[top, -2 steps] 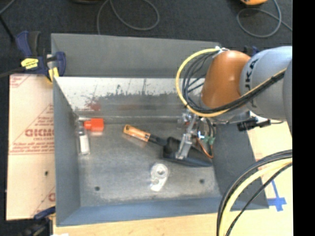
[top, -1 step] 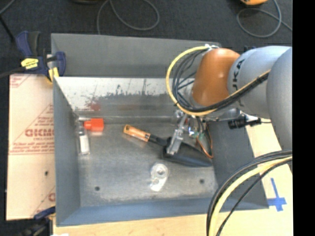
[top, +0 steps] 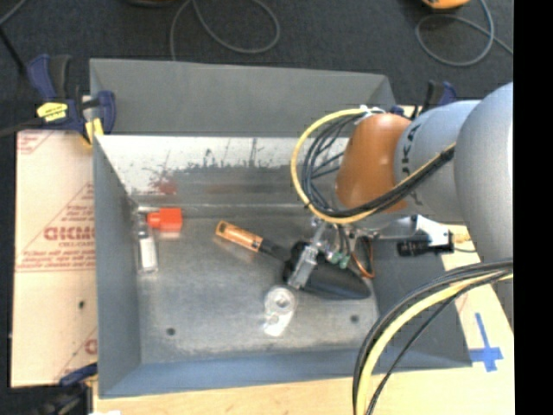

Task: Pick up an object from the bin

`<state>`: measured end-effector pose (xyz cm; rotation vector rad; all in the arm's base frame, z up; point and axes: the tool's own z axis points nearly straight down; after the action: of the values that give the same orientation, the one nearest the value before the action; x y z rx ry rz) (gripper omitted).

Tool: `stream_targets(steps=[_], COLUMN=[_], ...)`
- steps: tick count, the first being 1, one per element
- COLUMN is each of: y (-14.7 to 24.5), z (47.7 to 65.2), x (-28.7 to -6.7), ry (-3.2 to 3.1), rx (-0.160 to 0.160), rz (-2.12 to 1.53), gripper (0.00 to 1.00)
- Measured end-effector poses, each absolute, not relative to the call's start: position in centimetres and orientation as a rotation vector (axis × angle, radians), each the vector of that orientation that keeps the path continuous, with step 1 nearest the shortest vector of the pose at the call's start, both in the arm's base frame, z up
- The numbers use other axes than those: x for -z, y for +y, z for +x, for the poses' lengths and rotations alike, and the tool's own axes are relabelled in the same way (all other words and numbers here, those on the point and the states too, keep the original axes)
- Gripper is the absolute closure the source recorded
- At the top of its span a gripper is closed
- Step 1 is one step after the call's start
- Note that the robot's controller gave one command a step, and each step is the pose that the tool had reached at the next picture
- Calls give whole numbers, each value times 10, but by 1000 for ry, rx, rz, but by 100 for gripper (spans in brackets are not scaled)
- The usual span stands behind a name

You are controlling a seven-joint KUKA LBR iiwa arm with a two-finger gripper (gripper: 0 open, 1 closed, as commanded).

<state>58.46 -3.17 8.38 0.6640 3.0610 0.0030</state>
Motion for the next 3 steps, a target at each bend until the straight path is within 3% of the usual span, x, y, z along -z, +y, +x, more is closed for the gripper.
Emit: stream_targets(steps=[1, 3], y=[-16, -16], z=[580, 579], x=[-72, -76], ry=[3030, 3032], rx=[-4, -3], rz=[769, 767], gripper=[100, 100])
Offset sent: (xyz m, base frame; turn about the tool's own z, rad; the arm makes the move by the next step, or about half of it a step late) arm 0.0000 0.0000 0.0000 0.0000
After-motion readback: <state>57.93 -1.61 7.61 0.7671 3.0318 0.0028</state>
